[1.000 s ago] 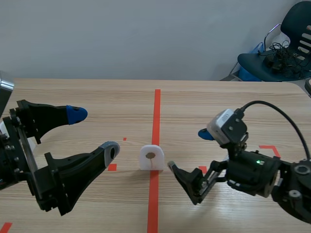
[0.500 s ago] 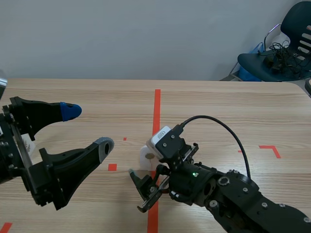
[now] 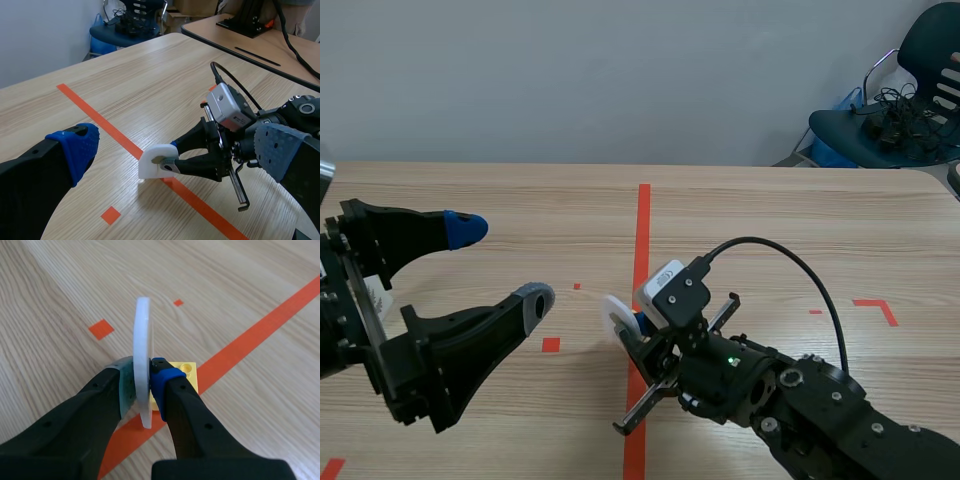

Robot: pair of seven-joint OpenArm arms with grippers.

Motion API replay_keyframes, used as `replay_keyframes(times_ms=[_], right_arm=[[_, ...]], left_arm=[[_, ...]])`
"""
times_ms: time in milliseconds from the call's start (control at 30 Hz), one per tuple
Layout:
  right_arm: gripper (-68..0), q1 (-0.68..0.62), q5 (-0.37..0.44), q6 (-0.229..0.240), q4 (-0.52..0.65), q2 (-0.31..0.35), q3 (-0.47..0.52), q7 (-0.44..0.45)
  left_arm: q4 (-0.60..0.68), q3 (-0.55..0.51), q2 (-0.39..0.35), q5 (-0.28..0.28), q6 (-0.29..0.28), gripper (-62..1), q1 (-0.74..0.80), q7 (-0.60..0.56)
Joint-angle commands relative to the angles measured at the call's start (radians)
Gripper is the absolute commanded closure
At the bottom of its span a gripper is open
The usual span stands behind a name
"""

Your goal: Do the leaf sorting experiment

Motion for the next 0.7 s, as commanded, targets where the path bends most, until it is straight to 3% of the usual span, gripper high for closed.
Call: replay_keyframes(times_ms=[0,67,167,367,533,667], right_arm=[[-4.1,-0.003,0.011,0.000,0.093,0.035,0.023,0.002],[-4.1,-0.037,0.023,0.001,0.185,0.071,0.066,-0.018],[-4.1,-0.113,0.110,0.001,0.351,0.136,0.163,-0.074],[-4.1,-0.299,0.292,0.001,0.584,0.229,0.461,-0.205],[-4.1,-0.361,0.437,-0.002,0.578,0.235,0.717,-0.333],[-4.1,-0.327,0.481,0.000,0.471,0.250,0.819,-0.339]], left_arm=[[0.004,-0.006,-0.002,-0.009,-0.002,-62.3,-0.003,-0.018],[0.004,-0.006,-0.004,-0.009,-0.002,-62.3,-0.003,-0.018],[0.004,-0.006,-0.004,-0.009,-0.002,-62.3,-0.006,-0.018],[0.004,-0.006,-0.004,-0.009,-0.002,-62.3,-0.006,-0.021],[0.004,-0.006,-0.004,-0.009,-0.002,-62.3,-0.006,-0.021],[0.004,-0.006,-0.004,-0.009,-0.002,-62.3,-0.006,-0.021]])
